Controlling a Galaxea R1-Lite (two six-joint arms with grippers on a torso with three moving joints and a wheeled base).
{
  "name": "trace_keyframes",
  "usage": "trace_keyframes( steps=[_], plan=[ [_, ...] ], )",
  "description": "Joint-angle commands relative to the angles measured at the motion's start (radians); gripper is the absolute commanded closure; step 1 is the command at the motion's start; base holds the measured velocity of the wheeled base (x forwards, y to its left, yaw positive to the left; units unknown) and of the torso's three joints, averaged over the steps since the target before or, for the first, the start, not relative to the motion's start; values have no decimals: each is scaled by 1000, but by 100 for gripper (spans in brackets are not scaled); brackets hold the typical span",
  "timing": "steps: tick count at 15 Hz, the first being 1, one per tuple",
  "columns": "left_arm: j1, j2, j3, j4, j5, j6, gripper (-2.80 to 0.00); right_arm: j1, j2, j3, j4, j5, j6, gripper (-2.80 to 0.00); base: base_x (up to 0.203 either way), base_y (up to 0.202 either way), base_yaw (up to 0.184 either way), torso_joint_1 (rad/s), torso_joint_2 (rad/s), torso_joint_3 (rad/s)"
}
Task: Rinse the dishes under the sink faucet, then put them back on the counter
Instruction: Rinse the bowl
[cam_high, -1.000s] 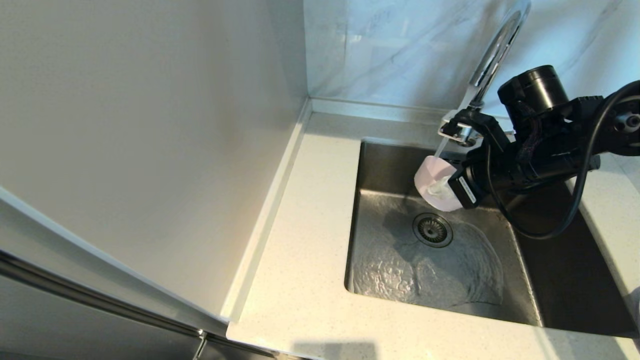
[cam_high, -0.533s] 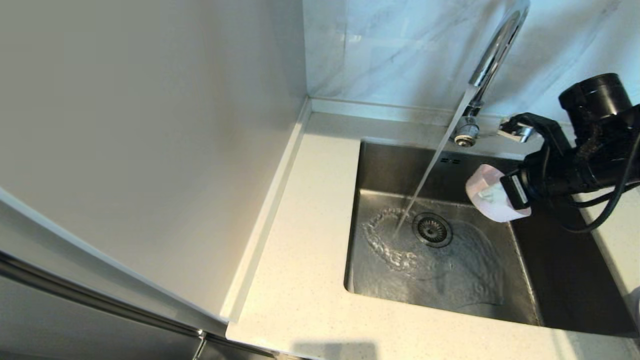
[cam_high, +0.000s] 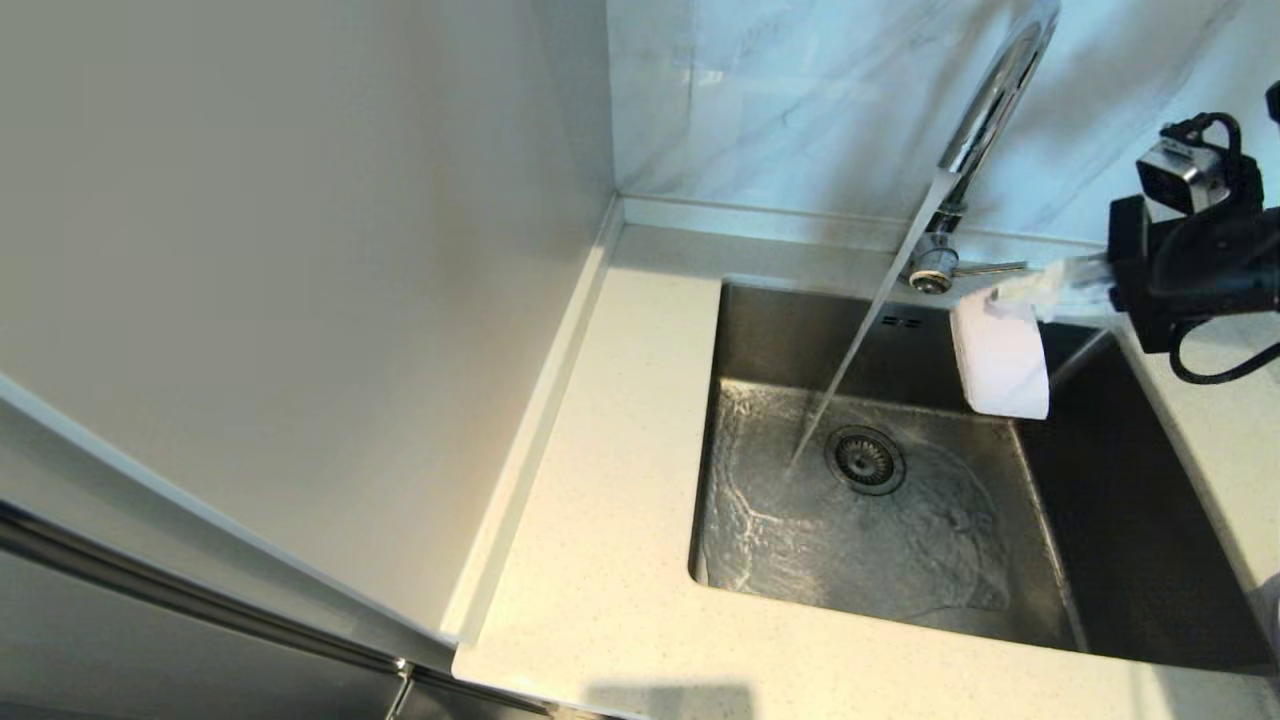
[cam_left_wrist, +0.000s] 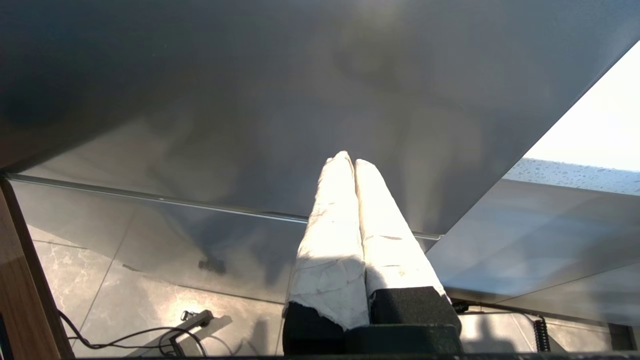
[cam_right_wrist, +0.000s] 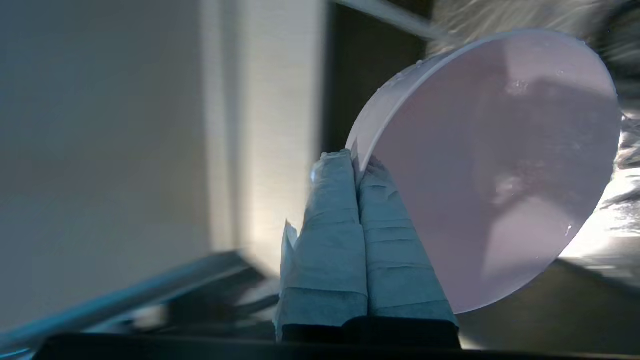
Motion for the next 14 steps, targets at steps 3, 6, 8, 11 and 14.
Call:
trace_keyframes(
  steps=[3, 6, 8, 11, 14],
  plan=[
    [0, 0, 0, 0, 0, 0, 0, -125, -4, -22, -110, 423, 509, 0, 0, 0, 0, 0, 0, 0],
    [0, 0, 0, 0, 0, 0, 0, -170, -7, 36, -211, 434, 615, 0, 0, 0, 0, 0, 0, 0],
    [0, 0, 0, 0, 0, 0, 0, -174, -4, 81, -213, 433, 614, 0, 0, 0, 0, 0, 0, 0],
    [0, 0, 0, 0, 0, 0, 0, -189, -2, 98, -216, 428, 575, 0, 0, 0, 0, 0, 0, 0],
    [0, 0, 0, 0, -1, 0, 0, -231, 4, 6, -211, 416, 474, 0, 0, 0, 0, 0, 0, 0]
  ],
)
